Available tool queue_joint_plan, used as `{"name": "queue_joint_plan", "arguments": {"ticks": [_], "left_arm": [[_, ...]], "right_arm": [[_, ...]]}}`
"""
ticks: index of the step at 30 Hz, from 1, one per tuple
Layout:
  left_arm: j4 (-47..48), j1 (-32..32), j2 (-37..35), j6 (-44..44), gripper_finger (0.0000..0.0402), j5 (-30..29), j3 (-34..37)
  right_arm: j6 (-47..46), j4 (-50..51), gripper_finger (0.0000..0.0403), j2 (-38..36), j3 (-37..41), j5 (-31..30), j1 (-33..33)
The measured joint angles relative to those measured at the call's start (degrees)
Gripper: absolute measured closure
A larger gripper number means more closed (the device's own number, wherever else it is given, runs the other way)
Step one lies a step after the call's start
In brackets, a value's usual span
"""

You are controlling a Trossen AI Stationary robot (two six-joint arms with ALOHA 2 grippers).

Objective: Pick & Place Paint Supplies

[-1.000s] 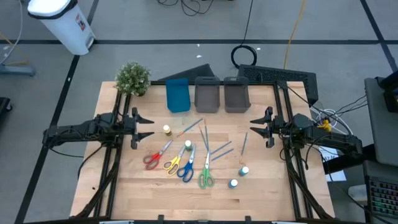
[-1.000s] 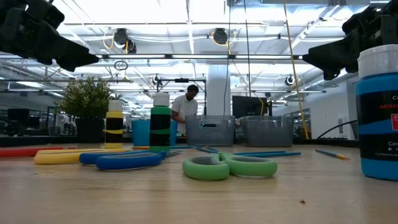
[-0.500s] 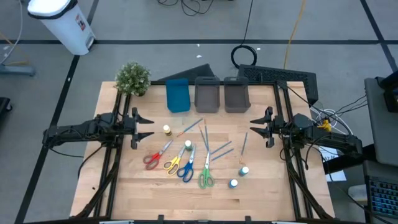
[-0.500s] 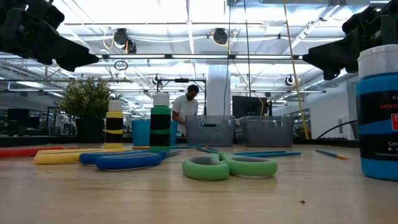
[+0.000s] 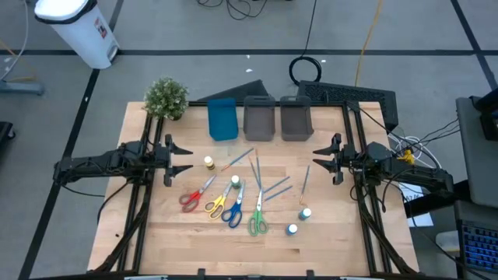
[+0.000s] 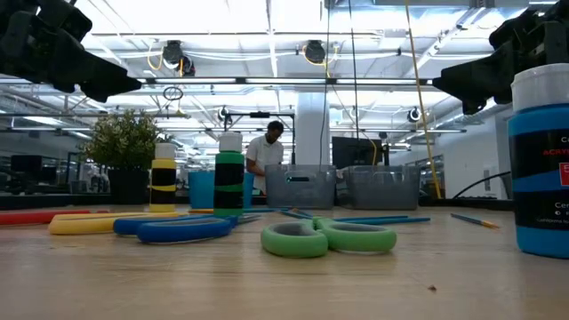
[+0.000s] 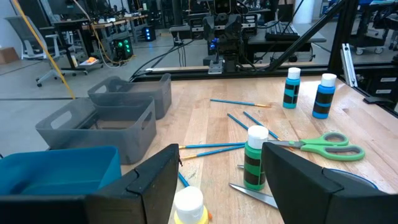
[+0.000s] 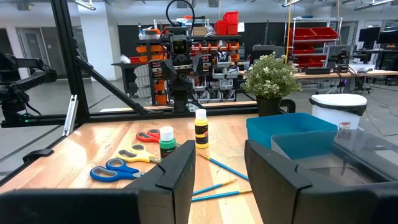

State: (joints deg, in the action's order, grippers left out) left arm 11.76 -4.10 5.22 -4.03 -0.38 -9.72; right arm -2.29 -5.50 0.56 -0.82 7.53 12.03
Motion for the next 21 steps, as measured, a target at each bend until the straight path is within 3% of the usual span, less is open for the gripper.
{"name": "queue_joint_plan", "arguments": {"ticks": [13,18,21], "left_arm": [[-0.7,0.0,0.0,0.0,0.0163,0.0,0.0],[-7.6,0.0,0.0,0.7,0.0163,0.0,0.0],[-11.2,0.0,0.0,5.9,0.0163,0.1,0.0]], "right_arm": [[0.0,0.0,0.0273,0.0,0.0,0.0,0.0],[0.0,0.0,0.0273,0.0,0.0,0.0,0.0],[0.0,0.0,0.0273,0.0,0.0,0.0,0.0]]}}
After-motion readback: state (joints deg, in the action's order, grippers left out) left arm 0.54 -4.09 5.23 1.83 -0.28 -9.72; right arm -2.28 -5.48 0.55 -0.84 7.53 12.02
